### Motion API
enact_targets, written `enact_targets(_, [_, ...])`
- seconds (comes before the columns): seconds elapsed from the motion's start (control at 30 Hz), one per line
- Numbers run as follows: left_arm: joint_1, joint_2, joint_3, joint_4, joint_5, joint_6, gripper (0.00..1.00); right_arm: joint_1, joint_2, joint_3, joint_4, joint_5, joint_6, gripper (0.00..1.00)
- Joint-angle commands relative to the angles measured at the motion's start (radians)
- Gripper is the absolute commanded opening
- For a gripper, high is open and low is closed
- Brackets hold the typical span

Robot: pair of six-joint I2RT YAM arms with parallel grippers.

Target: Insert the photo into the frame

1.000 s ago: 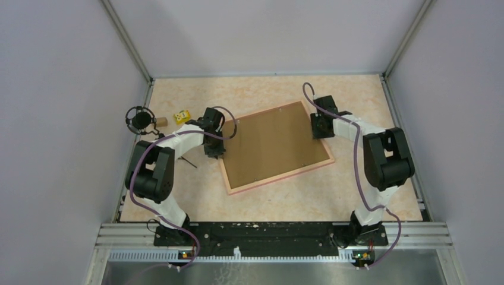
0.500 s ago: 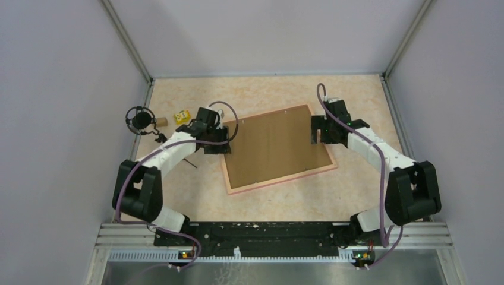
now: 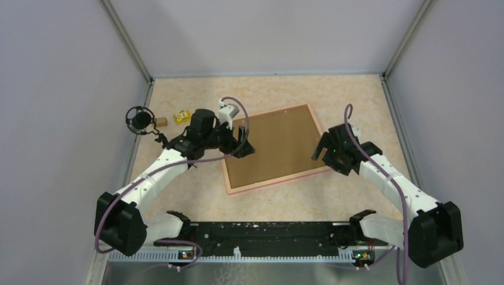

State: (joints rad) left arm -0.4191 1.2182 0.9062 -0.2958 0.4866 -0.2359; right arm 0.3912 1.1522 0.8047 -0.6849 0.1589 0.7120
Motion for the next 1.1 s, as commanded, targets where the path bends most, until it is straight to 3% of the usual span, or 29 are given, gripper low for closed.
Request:
enact_targets(0.0, [-0.128, -0.021, 0.0, 0.056, 0.063, 0.009, 0.92, 0.027, -0.09, -0.067, -0.086, 0.01, 0.403, 0.9])
enact_targets(0.1, [-0.231, -0.016, -0.015, 0.071, 0.042, -0.03, 0.92, 0.044, -0.104, -0.139, 0.005, -0.039, 0.517, 0.87])
enact_targets(0.27, [-0.36, -0.014, -0.045, 0.073, -0.047, -0.058, 0.9, 0.044, -0.07, -0.149, 0.001, 0.031, 0.628, 0.83])
enact_targets(0.4, [-0.43, -0.008, -0.048, 0.048, -0.127, -0.043, 0.89, 0.044, -0.029, -0.206, 0.142, -0.016, 0.67, 0.75])
enact_targets(0.97, [-0.578, 0.183, 0.065, -0.067, -0.38, 0.018, 0.93, 0.043, 0.161, -0.249, 0.281, -0.049, 0.864, 0.57])
enact_targets(1.07, [-0.596, 0.191, 0.064, -0.076, -0.419, 0.015, 0.93, 0.043, 0.196, -0.226, 0.26, -0.059, 0.862, 0.42])
